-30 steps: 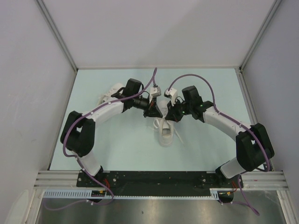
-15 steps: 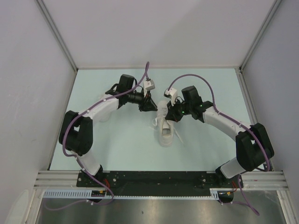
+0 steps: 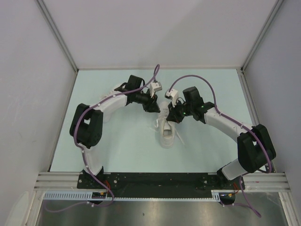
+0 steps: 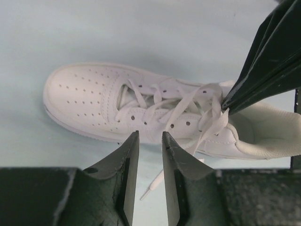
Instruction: Tie the shoes
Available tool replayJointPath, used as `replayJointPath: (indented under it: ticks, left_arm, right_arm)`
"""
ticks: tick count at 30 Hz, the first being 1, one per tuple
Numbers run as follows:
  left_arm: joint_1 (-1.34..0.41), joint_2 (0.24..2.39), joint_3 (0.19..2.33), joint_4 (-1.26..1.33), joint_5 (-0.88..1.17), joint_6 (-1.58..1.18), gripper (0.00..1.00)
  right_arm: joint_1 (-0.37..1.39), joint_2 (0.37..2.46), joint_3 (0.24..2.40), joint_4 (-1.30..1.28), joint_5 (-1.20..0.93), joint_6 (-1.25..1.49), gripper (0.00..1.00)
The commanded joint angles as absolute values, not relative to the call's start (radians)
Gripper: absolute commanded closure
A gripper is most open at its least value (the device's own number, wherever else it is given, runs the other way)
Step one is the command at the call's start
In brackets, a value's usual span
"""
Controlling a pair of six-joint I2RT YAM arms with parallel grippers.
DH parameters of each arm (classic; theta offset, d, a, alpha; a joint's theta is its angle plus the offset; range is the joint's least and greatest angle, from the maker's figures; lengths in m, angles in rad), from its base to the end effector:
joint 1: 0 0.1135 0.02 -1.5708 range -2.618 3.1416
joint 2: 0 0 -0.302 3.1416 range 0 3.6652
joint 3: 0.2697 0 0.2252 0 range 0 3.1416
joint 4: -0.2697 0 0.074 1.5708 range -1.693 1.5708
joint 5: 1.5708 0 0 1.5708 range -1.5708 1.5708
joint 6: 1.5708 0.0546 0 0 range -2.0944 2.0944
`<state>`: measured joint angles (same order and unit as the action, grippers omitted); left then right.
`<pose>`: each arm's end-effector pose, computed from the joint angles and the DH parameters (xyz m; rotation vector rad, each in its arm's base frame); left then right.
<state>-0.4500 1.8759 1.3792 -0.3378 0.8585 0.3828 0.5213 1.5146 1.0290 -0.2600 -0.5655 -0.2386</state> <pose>0.3456 -0.2129 0.2696 1.2656 1.8855 -1.0520 0.2553 0.1804 0.2853 -1.1168 2.0133 0.7978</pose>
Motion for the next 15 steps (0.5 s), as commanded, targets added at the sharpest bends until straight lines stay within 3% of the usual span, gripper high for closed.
replayJointPath:
  ticks: [1, 8, 15]
  left_arm:
    - [-0.454, 1.882, 1.428, -0.409, 0.911, 0.399, 0.65]
    - [-0.476, 1.893, 1.401, -0.413, 0.942, 0.391, 0.62]
    - [-0.480, 1.907, 1.390, -0.367, 0.911, 0.377, 0.67]
  right_arm:
    - [0.514, 1.500, 1.026, -0.276, -0.572, -0.271, 1.00]
    - [0.514, 1.508, 1.026, -0.265, -0.566, -0.252, 1.00]
    - [0.512, 1.491, 0.985, -0.183, -0.569, -0.216, 1.00]
